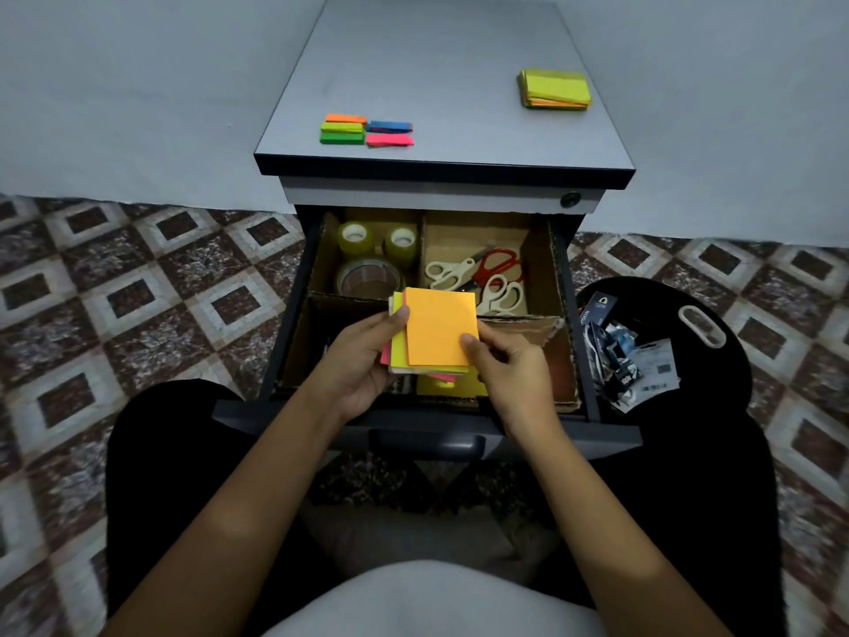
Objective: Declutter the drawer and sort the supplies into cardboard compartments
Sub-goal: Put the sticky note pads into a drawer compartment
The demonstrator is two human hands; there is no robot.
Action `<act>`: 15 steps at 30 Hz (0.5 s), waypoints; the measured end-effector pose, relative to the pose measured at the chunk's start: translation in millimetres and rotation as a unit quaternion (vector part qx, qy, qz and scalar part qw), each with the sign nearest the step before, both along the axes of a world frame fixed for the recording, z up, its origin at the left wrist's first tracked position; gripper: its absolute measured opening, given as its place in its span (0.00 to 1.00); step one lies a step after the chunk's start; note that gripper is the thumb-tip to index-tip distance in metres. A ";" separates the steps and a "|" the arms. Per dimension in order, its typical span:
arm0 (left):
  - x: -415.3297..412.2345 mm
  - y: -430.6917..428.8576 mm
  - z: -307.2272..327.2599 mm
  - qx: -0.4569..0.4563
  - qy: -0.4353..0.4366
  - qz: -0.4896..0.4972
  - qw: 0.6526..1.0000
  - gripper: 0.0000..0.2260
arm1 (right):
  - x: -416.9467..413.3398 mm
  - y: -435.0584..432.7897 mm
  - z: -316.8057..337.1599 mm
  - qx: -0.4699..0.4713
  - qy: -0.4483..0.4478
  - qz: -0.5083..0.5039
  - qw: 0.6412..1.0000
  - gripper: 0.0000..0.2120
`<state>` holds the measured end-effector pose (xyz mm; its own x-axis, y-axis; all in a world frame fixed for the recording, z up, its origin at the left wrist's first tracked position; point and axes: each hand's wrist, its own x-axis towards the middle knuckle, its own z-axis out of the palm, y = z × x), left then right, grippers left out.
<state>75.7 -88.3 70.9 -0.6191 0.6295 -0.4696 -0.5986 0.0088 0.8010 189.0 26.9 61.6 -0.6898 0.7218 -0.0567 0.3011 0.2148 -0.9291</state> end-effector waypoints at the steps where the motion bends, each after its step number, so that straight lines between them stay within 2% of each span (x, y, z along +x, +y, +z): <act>1: -0.2 0.0 -0.1 0.002 -0.002 -0.001 1.000 0.13 | 0.2 -1.6 1.5 0.034 -0.008 0.001 0.999 0.19; 4: -0.1 0.4 -0.3 0.001 0.001 -0.003 1.000 0.15 | 1.8 -10.9 3.6 0.136 -0.023 -0.019 0.990 0.20; 8: 0.0 1.3 -0.5 0.008 -0.002 0.011 1.000 0.14 | 1.6 -21.2 5.3 0.172 0.002 -0.041 0.984 0.18; 10: -0.4 1.2 -0.2 0.008 -0.006 0.017 1.000 0.14 | 1.1 -19.9 8.0 0.139 0.012 -0.053 0.989 0.13; 12: -0.6 1.2 -0.3 0.010 -0.009 0.021 1.000 0.14 | 0.2 -14.7 11.3 0.065 0.018 -0.071 0.995 0.07; 15: -0.8 0.8 -0.1 0.011 -0.005 0.022 1.000 0.10 | -1.6 -6.9 15.3 -0.052 0.017 -0.079 0.995 0.03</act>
